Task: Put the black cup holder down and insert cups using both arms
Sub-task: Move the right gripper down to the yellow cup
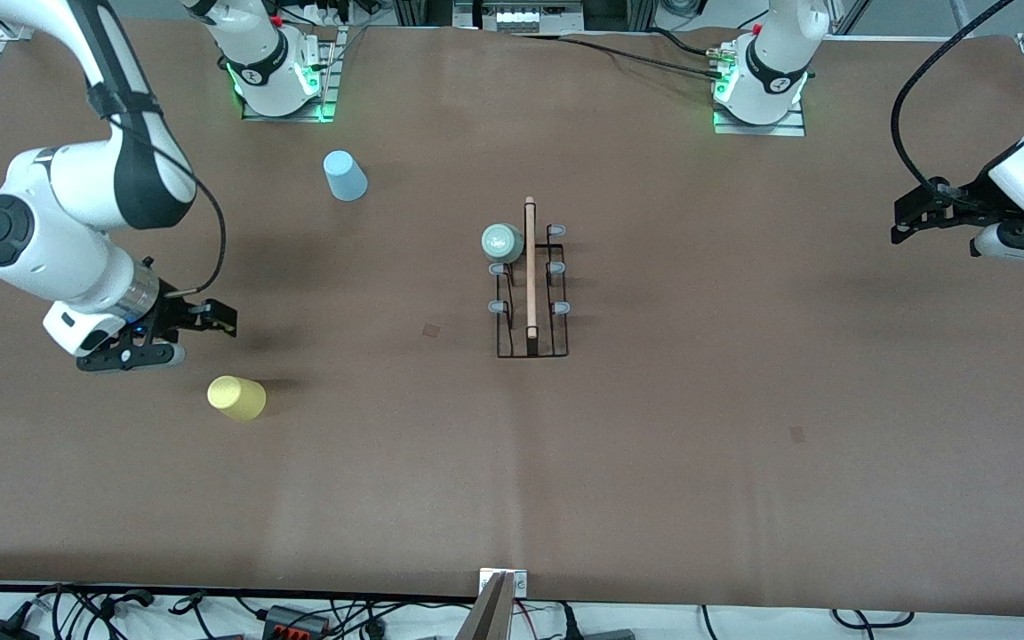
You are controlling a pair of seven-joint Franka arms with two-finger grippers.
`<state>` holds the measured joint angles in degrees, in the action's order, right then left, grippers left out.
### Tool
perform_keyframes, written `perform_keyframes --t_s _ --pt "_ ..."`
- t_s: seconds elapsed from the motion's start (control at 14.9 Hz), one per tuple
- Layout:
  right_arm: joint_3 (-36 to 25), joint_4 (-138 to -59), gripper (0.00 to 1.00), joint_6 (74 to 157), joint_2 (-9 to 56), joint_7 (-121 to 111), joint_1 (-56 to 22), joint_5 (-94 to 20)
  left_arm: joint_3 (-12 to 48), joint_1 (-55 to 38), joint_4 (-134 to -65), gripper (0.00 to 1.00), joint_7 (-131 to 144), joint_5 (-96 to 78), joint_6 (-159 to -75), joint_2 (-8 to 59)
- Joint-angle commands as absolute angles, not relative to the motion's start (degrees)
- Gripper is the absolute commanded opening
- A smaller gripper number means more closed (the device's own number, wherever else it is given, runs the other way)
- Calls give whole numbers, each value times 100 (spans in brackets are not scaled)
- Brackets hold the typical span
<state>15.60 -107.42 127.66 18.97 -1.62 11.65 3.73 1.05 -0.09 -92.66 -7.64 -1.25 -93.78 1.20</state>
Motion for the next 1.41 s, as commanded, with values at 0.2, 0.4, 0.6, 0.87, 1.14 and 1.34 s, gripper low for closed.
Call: perform_keyframes --t_s 0.2,0.4,0.6,0.87,1.14,1.34 --pt "1573 -10714 100 13763 2522 -492 1274 457 105 0 -9114 100 -888 -88 -9255 167" --pt "1415 -10714 100 14202 2785 -492 1248 851 105 9 -9114 100 -888 -79 -9255 167" --pt "1336 -10696 100 14641 3032 -492 1222 958 105 0 -9114 100 -888 -88 -9255 167" --pt "1336 -10670 100 14994 3225 -413 1143 897 106 0 -9114 100 -888 -88 -9255 167" --pt "1336 -10661 100 15003 3252 -430 1099 896 105 0 -9114 100 -888 -88 -9255 167" --pt "1336 -10512 100 15021 3339 -413 1090 896 105 0 -9114 100 -888 -79 -9255 167"
